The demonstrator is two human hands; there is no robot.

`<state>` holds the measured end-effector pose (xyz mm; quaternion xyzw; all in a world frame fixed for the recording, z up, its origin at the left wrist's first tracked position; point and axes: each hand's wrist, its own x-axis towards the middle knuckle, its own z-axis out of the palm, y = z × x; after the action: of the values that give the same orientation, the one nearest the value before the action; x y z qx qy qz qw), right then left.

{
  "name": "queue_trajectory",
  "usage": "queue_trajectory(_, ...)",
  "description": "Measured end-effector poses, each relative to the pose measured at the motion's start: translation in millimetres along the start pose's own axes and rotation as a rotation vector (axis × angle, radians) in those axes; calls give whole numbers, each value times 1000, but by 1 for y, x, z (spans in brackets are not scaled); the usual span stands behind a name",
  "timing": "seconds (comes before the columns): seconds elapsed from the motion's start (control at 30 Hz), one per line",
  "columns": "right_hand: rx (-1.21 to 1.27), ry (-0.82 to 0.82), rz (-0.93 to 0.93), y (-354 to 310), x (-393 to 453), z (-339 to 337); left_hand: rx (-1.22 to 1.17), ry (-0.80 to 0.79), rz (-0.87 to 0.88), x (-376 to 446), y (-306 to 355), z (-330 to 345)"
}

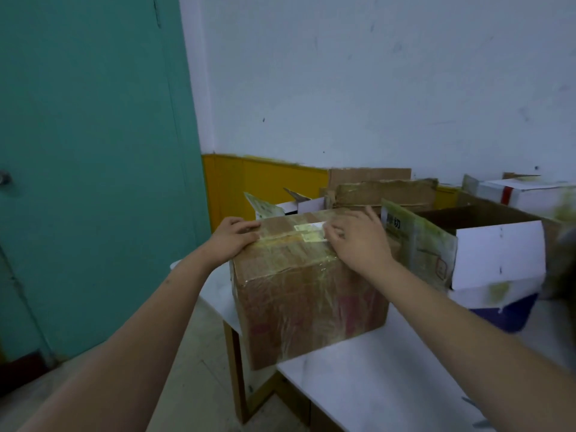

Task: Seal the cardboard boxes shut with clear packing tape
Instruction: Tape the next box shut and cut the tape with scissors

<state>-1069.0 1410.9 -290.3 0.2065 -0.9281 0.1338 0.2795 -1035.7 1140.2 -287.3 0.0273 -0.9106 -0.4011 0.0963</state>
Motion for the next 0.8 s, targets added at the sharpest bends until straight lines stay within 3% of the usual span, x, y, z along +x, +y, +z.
queue_trajectory(0.07, 45, 176, 252, -9, -29, 0, -19, 38, -12, -4, 1, 3)
queue_trajectory(0.2, 398, -6, 514, -31, -66, -2, 93, 124, -75, -22, 10, 15)
queue_trajectory(0.33, 582, -105, 568, -18, -47, -9, 273, 123, -125, -58, 37, 23)
queue_trajectory(0.47, 551, -204, 440, 7, -41, -26, 406, 98, -111, -89, 53, 34)
queue_trajectory(0.6, 521, -285, 95, -5, -83, -35, 266, 128, -91, -96, 49, 41)
queue_trajectory(0.67, 593, -264, -37, -12, -107, -33, 188, 110, -77, -95, 47, 42)
queue_trajectory(0.8, 654, -167, -75, -13, -120, -28, 178, 112, -70, -96, 47, 42)
